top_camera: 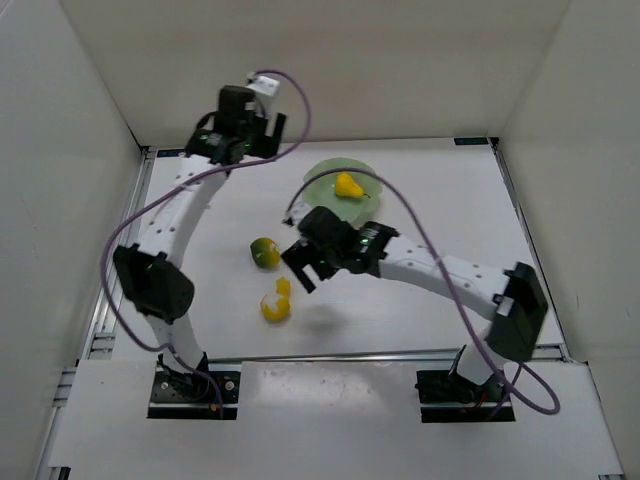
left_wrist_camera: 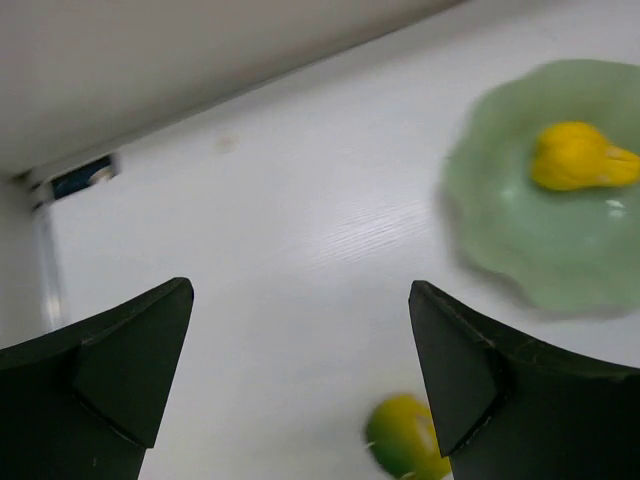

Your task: Place and organize the fake fruits in the fruit bowl

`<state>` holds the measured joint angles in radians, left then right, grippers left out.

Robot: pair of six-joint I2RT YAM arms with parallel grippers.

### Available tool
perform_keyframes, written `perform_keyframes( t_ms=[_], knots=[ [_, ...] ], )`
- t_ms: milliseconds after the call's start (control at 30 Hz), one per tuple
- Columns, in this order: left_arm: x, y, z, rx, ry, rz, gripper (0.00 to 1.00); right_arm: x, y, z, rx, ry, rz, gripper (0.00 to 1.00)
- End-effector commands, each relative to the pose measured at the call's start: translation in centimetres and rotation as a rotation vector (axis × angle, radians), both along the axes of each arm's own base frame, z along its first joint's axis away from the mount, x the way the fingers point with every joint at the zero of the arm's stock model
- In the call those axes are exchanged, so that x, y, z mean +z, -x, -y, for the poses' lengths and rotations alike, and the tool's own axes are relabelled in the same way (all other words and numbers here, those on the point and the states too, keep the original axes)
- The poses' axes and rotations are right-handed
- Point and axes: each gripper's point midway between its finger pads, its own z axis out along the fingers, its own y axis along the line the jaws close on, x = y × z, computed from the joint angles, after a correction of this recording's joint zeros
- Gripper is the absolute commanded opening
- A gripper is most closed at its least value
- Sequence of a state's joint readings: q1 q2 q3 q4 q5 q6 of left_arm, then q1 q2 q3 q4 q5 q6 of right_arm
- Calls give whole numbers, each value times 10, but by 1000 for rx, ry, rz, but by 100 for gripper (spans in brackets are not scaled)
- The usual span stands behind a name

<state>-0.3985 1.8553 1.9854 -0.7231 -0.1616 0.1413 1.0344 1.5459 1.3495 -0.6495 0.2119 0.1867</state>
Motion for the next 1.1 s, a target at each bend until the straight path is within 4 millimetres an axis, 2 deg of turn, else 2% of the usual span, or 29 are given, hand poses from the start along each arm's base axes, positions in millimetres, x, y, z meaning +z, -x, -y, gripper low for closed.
perform_keyframes(
  t_ms=[0,33,67,100,133,167,200,233,267,367,400,500,567,600,633,700,767,867,933,1000,1033,1067],
  knots=[
    [-7,29,-98,220,-59,-48,100,2,19,-68,334,-3,39,99],
    [-17,34,-135,295,-68,-82,100,-1,23,-78,366,4,29,99],
    [-42,47,-153,337,-81,-155,100,6,25,-94,397,-21,34,99],
    [-53,56,-171,381,-80,-191,100,-15,36,-106,450,2,-21,99],
    [-62,70,-188,422,-82,-237,100,-20,40,-113,468,7,-38,99],
    [-87,87,-215,499,-77,-311,100,-39,47,-118,486,51,-70,99],
    [-97,96,-227,538,-71,-339,100,-37,46,-124,479,44,-72,99],
    [-103,111,-249,593,-66,-367,100,-43,52,-126,492,57,-80,99],
    [-125,126,-250,600,-43,-429,100,-48,52,-126,492,66,-87,99],
    [-147,147,-258,602,-30,-497,100,-69,47,-127,454,104,-101,99],
    [-160,157,-260,612,-33,-535,100,-77,46,-126,441,118,-108,99],
    [-170,165,-263,621,-34,-567,100,-96,38,-129,385,166,-88,99],
    [-170,165,-263,621,-34,-567,100,-102,28,-133,320,179,-69,99],
    [-167,162,-261,612,-23,-559,100,-93,26,-140,312,152,-59,97],
    [-164,162,-261,612,-21,-550,100,-94,25,-143,297,145,-67,92],
    [-162,160,-258,610,-3,-542,100,-93,24,-145,297,145,-67,91],
    [-159,157,-257,604,5,-533,100,-101,32,-150,318,148,-88,83],
    [-158,159,-264,613,-36,-531,100,-108,33,-145,317,175,-103,67],
    [-157,160,-268,617,-60,-530,100,-114,35,-140,317,199,-117,59],
    [-158,163,-270,626,-59,-540,100,-111,37,-136,317,211,-124,61],
    [-158,163,-271,619,-65,-541,100,-107,36,-136,326,206,-115,73],
    [-155,163,-271,620,-64,-532,100,-105,37,-133,326,206,-115,79]
  ],
)
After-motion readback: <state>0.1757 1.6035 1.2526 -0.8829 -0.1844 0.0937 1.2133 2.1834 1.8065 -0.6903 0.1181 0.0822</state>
